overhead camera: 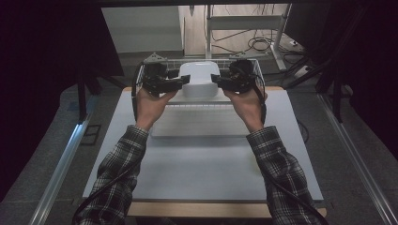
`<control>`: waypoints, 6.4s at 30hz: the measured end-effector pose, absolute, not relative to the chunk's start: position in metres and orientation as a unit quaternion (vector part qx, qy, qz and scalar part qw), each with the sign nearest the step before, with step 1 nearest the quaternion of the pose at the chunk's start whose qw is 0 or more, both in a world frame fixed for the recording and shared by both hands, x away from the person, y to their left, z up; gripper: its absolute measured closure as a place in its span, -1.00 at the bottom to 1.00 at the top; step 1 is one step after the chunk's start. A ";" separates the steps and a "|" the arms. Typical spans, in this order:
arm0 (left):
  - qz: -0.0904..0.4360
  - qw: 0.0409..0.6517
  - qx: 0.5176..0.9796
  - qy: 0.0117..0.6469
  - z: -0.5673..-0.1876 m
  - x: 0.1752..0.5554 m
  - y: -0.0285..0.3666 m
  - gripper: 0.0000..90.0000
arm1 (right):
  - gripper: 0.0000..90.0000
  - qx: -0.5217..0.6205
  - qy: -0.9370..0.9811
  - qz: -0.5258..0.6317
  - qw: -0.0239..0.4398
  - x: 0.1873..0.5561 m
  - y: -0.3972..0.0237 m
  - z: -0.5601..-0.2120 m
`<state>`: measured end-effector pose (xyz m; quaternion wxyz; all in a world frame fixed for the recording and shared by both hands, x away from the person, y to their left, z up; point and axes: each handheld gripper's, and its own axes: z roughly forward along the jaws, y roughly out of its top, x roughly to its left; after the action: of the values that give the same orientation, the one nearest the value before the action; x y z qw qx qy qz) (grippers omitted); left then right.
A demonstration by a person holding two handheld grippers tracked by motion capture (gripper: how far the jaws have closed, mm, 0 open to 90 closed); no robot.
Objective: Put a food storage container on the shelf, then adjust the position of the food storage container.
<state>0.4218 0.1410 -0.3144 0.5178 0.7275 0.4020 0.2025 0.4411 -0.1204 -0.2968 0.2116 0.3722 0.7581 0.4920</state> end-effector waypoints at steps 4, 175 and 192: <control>0.201 0.534 0.720 0.395 -0.320 0.405 0.150 0.23 | 0.40 0.370 0.756 0.500 0.203 0.434 -0.127 -0.297; 0.141 0.436 0.816 0.352 -0.525 0.257 0.155 -0.93 | 0.96 0.515 0.752 0.353 0.212 0.346 -0.318 -0.482; 0.141 0.434 0.817 0.352 -0.525 0.258 0.154 -0.93 | 0.95 0.479 0.778 0.375 0.157 0.341 -0.266 -0.487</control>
<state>0.2575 0.1545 -0.5250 0.4341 0.8173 0.3516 0.1409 0.3410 -0.2658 -0.4868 0.1570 0.4793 0.7777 0.3753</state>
